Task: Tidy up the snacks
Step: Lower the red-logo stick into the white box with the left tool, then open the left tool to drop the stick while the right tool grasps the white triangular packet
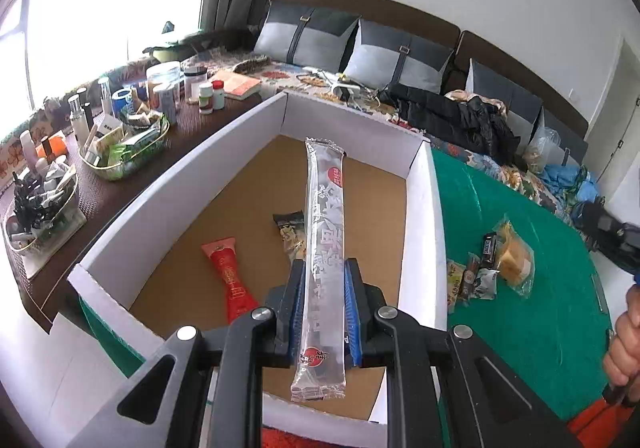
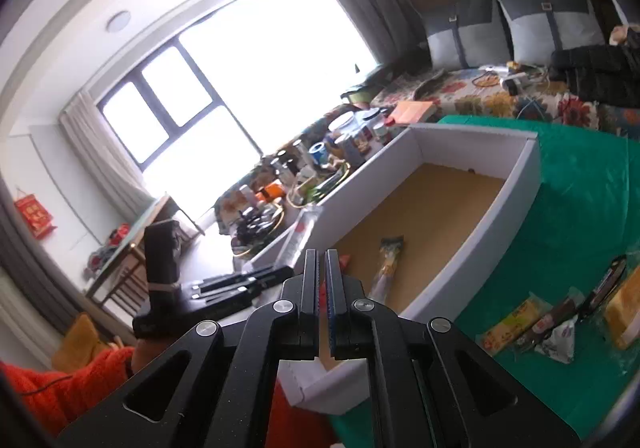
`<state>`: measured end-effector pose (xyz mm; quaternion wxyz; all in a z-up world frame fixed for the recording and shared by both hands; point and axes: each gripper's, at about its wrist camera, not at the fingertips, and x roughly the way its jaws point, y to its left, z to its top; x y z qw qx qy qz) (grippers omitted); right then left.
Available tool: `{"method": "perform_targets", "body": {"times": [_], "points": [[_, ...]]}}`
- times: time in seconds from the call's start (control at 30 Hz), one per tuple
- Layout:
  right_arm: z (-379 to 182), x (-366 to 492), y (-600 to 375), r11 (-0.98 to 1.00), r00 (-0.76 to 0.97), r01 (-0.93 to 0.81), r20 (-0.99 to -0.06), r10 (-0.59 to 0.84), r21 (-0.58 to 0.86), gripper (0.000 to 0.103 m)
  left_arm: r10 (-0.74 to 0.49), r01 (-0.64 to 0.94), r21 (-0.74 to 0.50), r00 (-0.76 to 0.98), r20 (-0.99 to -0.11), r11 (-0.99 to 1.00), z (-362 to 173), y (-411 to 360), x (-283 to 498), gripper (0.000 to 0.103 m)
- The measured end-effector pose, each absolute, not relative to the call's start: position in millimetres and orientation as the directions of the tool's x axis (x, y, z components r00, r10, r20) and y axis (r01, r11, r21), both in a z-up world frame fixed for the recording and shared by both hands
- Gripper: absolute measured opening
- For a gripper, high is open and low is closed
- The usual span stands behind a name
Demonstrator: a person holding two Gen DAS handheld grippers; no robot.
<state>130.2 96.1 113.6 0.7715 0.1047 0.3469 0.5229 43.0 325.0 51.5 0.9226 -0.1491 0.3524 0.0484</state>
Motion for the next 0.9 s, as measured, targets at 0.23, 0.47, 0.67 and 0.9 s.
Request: {"method": "perform_targets", "body": {"times": [0.23,0.47,0.67,0.9], "points": [[84,154,18,0.618,0.379,-0.63,-0.508,0.773,0.47,0.039,-0.064,-0.168,-0.296,0.766,-0.639,0.94,49,319,33,0.018],[19,203,-55,0.85,0.471,-0.383,-0.715,0.517,0.362,0.047,-0.089,-0.144,-0.31,0.772,-0.629,0.94,50,310,29,0.018],[-38,233,7,0.852,0.357,-0.405,-0.801,0.481,0.331,0.048,-0.1,-0.141,-0.32,0.769,-0.631,0.937,49,305,27,0.018],[-43,249,2,0.859,0.359,-0.372,-0.799,0.483,0.352,0.006,-0.083,-0.153,-0.299,0.758,-0.648,0.942,42,309,20,0.018]]}}
